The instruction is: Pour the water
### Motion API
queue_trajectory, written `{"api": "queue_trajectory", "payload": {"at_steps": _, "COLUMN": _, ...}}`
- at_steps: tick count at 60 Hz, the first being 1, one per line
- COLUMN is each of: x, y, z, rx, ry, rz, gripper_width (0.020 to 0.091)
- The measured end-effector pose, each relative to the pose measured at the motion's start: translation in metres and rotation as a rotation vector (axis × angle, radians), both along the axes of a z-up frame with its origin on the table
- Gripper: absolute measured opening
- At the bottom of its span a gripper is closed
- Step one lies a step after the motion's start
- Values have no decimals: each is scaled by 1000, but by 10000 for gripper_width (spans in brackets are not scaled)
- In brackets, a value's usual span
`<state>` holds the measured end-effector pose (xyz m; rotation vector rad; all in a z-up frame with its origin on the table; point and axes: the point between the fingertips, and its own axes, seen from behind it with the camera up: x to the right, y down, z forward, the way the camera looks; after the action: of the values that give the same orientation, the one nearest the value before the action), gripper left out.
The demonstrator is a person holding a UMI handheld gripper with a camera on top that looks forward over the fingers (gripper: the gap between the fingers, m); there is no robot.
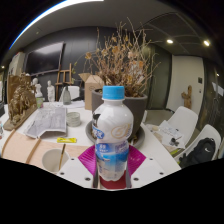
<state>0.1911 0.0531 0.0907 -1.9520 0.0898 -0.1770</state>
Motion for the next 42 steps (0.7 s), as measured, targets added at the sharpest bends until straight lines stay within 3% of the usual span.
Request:
{"api": "queue_trajectory", "payload": {"at_steps": 10, "x": 7, "y": -4, "z": -40, "rx": -35, "ry": 33, "rz": 1, "gripper_width": 366}}
{"api": "queue_trajectory", "payload": {"at_steps": 17, "x": 7, "y": -4, "z": -41, "rx": -21, "ry": 46, "rz": 1, "gripper_width": 393}}
{"api": "queue_trajectory", "payload": {"at_steps": 27, "x": 9, "y": -9, "z": -44, "rx": -49, "ry": 74, "rz": -24, "gripper_width": 572}}
{"api": "queue_trajectory", "payload": {"at_steps": 32, "x": 8, "y": -19, "z": -38, "rx": -76, "ry": 97, "rz": -45, "gripper_width": 854}}
{"api": "queue_trajectory", "payload": {"at_steps": 42, "x": -7, "y": -54, "z": -1, "rx": -97, "ry": 100, "rz": -78, "gripper_width": 857}}
